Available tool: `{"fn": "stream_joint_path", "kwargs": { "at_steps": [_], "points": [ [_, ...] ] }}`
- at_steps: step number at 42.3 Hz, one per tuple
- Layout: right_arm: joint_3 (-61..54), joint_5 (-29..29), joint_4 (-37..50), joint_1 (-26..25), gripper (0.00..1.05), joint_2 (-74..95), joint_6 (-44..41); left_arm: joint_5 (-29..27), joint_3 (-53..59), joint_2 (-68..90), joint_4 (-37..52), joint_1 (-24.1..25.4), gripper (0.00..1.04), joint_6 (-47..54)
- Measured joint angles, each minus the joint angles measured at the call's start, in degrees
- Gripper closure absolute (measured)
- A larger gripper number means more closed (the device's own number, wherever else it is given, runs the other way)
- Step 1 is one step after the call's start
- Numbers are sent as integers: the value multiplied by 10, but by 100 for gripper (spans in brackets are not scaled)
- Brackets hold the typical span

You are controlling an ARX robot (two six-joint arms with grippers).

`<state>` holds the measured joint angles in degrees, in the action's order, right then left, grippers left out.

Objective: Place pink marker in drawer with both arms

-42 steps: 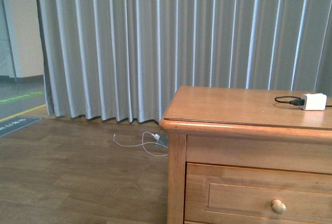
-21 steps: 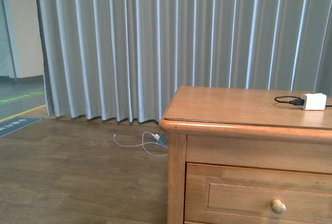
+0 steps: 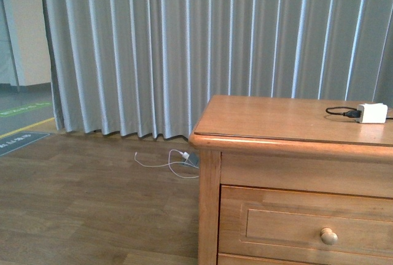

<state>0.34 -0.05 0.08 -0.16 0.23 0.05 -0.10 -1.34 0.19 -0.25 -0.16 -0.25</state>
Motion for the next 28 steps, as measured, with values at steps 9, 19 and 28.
{"fn": "stream_joint_path", "kwargs": {
  "at_steps": [9,19,28],
  "points": [
    [0,0,0,0,103,0,0,0,0,0,0,0,6,0],
    [0,0,0,0,78,0,0,0,0,0,0,0,6,0],
    [0,0,0,0,45,0,0,0,0,0,0,0,6,0]
  ]
}}
